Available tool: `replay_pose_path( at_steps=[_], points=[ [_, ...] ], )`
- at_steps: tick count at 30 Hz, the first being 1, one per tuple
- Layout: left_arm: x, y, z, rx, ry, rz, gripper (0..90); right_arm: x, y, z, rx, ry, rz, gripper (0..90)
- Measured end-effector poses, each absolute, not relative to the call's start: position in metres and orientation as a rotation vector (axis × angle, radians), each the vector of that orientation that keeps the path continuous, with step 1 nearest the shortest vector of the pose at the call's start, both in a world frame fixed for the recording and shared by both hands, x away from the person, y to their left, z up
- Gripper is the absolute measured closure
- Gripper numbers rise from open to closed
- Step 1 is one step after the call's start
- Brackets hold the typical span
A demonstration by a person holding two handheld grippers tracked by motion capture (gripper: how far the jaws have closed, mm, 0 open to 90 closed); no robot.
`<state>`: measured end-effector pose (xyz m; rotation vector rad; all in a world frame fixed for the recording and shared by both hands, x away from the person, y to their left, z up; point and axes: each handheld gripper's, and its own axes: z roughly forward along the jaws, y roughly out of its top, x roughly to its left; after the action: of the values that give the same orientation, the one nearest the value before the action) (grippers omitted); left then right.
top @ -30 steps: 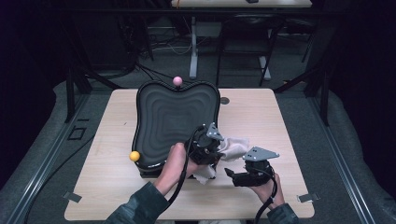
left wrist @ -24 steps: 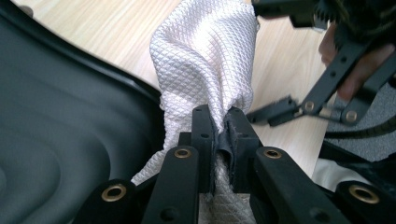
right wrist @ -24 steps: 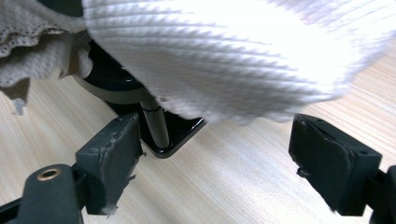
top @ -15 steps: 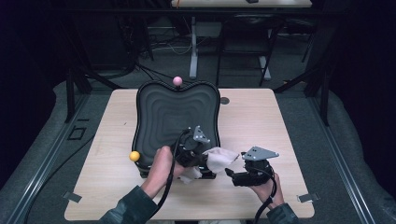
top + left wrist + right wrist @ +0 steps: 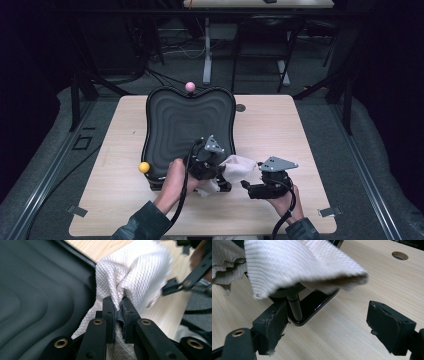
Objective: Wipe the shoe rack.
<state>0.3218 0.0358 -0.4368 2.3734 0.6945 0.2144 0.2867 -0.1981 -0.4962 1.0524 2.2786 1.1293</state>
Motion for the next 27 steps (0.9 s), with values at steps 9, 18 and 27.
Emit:
replay_pose_path(
  at_steps=[9, 18, 27],
  points=[
    [0.312, 0.048, -0.446, 2.418, 0.708, 0.257, 83.7, 0.286, -0.198, -0.493, 1.056, 2.252, 1.142, 22.5],
    [0.305, 0.066, -0.449, 2.417, 0.768, 0.319, 83.8, 0.284, -0.195, -0.484, 0.995, 2.259, 1.216, 36.0],
    [0.29, 0.069, -0.457, 2.416, 0.772, 0.321, 83.8, 0.283, -0.172, -0.47, 0.91, 2.274, 1.239, 50.2]
  ],
)
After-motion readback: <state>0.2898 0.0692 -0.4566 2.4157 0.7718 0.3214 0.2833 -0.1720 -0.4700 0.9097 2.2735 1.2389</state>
